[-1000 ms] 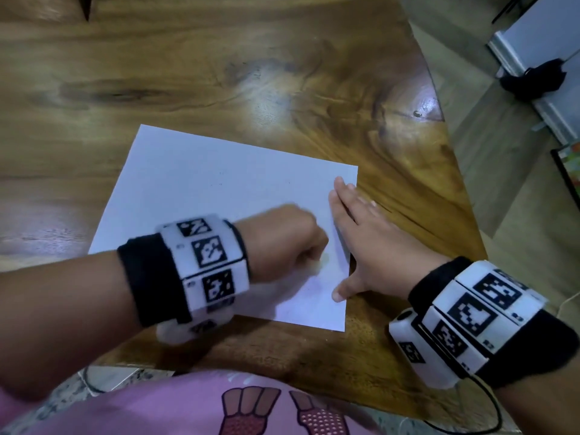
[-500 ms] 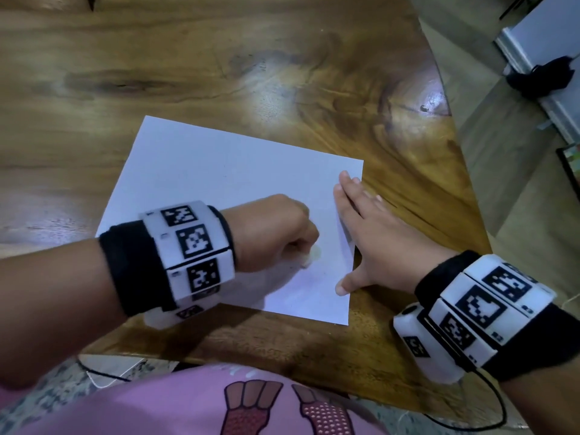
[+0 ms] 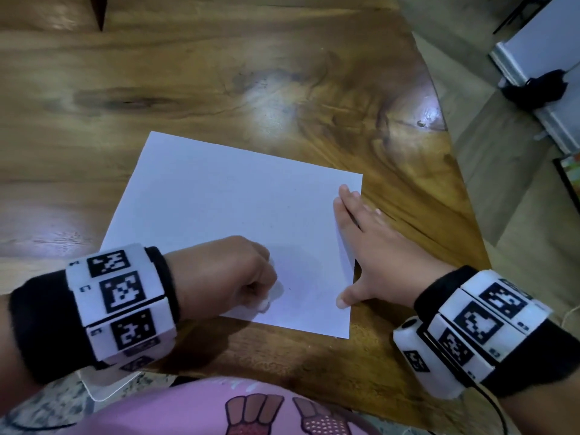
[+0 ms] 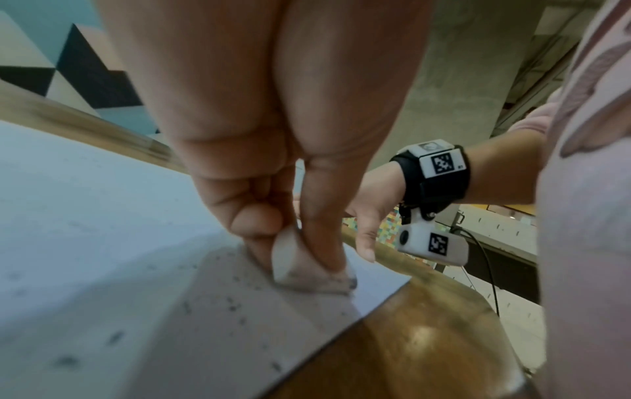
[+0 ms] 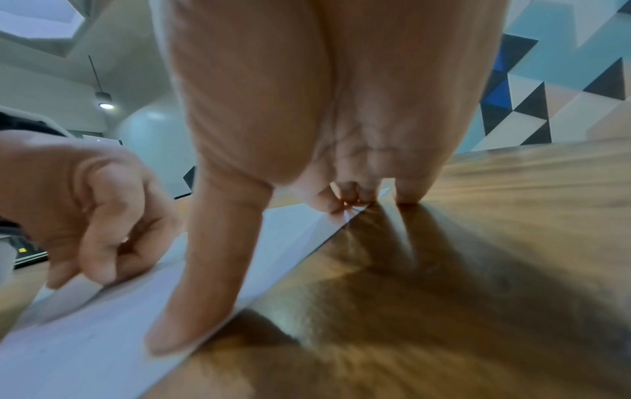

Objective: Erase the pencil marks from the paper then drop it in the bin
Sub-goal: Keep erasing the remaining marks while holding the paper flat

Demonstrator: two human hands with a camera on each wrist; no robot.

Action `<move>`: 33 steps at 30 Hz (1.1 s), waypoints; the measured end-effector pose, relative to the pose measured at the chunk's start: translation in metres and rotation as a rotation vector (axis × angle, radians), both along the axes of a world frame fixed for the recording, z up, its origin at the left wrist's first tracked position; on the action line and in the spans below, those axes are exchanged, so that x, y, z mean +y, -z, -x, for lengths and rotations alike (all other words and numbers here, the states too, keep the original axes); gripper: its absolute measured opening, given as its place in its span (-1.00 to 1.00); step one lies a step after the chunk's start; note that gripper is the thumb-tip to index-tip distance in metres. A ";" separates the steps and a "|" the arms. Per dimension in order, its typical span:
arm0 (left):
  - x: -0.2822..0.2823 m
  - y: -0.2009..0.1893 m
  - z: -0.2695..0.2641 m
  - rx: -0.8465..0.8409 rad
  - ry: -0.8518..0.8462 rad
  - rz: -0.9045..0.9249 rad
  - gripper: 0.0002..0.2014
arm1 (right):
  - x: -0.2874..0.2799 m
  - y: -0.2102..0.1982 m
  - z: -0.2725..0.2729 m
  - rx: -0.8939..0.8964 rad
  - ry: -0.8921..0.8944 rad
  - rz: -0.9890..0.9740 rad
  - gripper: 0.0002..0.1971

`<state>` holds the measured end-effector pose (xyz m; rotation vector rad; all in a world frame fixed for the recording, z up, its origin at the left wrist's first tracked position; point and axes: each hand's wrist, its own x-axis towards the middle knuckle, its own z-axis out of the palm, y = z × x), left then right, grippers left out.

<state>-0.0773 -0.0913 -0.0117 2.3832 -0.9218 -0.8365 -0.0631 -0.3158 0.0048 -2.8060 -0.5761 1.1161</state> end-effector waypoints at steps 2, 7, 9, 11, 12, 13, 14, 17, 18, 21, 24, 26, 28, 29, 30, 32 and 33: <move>-0.002 -0.002 -0.003 0.041 0.006 -0.061 -0.98 | 0.000 0.001 0.000 0.001 0.003 -0.002 0.38; -0.036 -0.013 -0.042 -0.115 -0.135 0.006 -0.93 | 0.000 0.001 0.000 -0.003 0.017 -0.014 0.39; -0.051 -0.014 -0.051 -0.154 -0.153 -0.024 -0.90 | 0.000 0.001 0.000 0.000 0.027 -0.024 0.40; -0.057 -0.009 -0.048 -0.158 -0.158 -0.012 -0.93 | -0.001 0.002 0.000 0.001 0.035 -0.035 0.41; -0.056 -0.007 -0.043 -0.158 -0.152 0.000 -0.95 | -0.001 0.002 -0.001 0.001 0.037 -0.040 0.41; -0.052 -0.005 -0.036 -0.153 -0.129 0.020 -0.94 | -0.001 0.002 -0.001 0.000 0.039 -0.044 0.41; -0.046 -0.003 -0.028 -0.129 -0.079 0.023 -0.92 | -0.001 0.003 -0.001 -0.002 0.040 -0.047 0.41; -0.032 -0.004 -0.014 0.041 0.040 -0.057 -0.94 | -0.002 0.002 0.000 -0.012 0.035 -0.055 0.41; -0.032 -0.005 -0.018 0.066 0.060 -0.087 -0.91 | -0.002 0.002 0.000 -0.013 0.032 -0.055 0.40; -0.044 -0.014 -0.054 -0.101 -0.086 -0.073 -0.93 | -0.001 0.002 -0.001 -0.016 0.031 -0.047 0.41; -0.057 -0.017 -0.091 -0.253 -0.386 0.017 -0.87 | 0.000 0.002 -0.001 -0.018 0.032 -0.043 0.41; -0.067 -0.015 -0.098 -0.251 -0.419 -0.001 -0.86 | -0.001 0.001 0.000 -0.018 0.034 -0.045 0.41; -0.070 -0.012 -0.094 -0.233 -0.383 -0.004 -0.89 | -0.001 0.002 0.000 -0.021 0.038 -0.050 0.41; -0.069 -0.012 -0.087 -0.220 -0.347 -0.002 -0.91 | -0.001 0.002 0.000 -0.022 0.039 -0.051 0.41; -0.065 -0.012 -0.080 -0.198 -0.293 -0.007 -0.93 | -0.001 0.002 0.000 -0.024 0.036 -0.051 0.41; -0.058 -0.012 -0.065 -0.113 -0.149 -0.061 -0.91 | -0.001 0.003 -0.001 -0.027 0.032 -0.050 0.41; -0.056 -0.013 -0.061 -0.063 -0.089 -0.101 -0.89 | -0.002 0.004 -0.001 -0.028 0.030 -0.050 0.41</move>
